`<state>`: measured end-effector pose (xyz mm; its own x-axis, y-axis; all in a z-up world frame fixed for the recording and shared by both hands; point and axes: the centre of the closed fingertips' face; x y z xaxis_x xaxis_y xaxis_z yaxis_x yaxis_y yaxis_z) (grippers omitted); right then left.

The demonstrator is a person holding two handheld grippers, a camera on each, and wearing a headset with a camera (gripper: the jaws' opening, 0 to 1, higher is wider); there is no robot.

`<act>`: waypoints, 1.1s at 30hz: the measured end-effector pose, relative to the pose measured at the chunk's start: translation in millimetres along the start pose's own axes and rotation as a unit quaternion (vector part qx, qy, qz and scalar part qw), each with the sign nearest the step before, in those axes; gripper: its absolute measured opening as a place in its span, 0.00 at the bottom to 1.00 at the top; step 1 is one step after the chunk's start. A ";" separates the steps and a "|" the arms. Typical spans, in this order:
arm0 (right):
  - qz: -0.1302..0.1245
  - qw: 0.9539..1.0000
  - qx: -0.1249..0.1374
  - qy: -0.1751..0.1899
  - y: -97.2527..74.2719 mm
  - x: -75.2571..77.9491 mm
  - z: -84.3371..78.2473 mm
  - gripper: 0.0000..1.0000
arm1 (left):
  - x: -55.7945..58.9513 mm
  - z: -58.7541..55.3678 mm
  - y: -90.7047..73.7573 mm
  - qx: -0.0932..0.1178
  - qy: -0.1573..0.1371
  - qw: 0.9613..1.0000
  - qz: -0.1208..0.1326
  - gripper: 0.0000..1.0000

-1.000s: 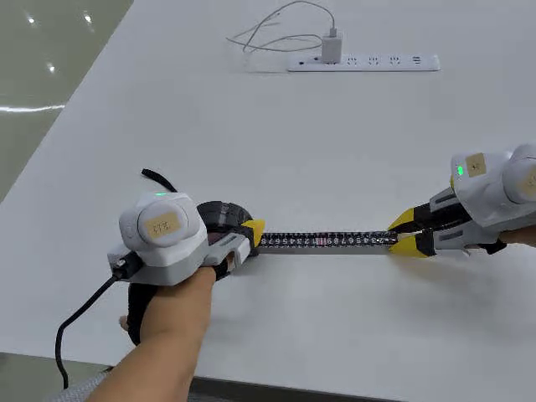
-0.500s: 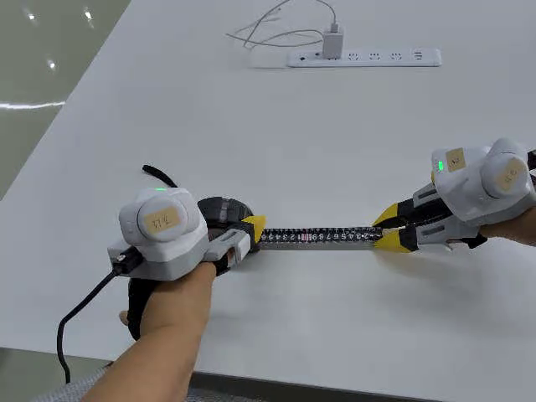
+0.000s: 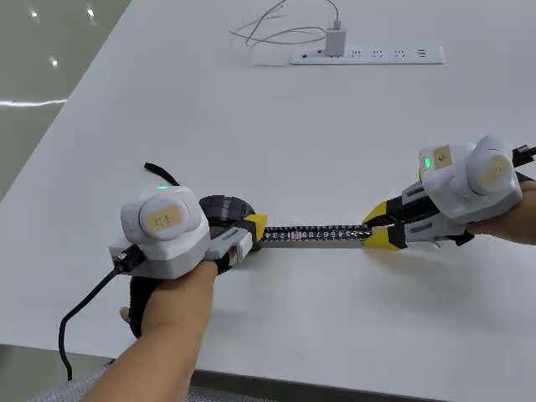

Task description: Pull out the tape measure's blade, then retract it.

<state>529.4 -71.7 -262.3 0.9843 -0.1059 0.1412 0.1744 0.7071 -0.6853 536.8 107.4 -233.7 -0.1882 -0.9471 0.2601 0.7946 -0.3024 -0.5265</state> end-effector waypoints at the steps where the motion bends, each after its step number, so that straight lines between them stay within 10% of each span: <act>1: 0.000 1.000 0.000 0.000 1.1 -0.3 0.8 0.08 | 0.1 0.0 0.0 0.000 0.000 1.000 0.000 0.57; 33: 0.015 1.000 0.022 -0.005 35.4 -9.4 36.6 0.08 | 1.6 -0.1 -1.4 0.002 0.000 1.000 0.001 0.57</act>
<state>525.4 -20.1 -261.8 0.9887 -0.0766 0.1287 0.1428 0.7405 -0.6567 535.4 106.3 -232.6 -0.1854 -0.9478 0.2593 0.7979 -0.2992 -0.5232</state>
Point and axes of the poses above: the centre of the closed fingertips' face, and the gripper's own axes: y roughly forward along the fingers, x roughly to its right, z roughly out of its top, and after that the axes turned 12 degrees about -z, right-handed
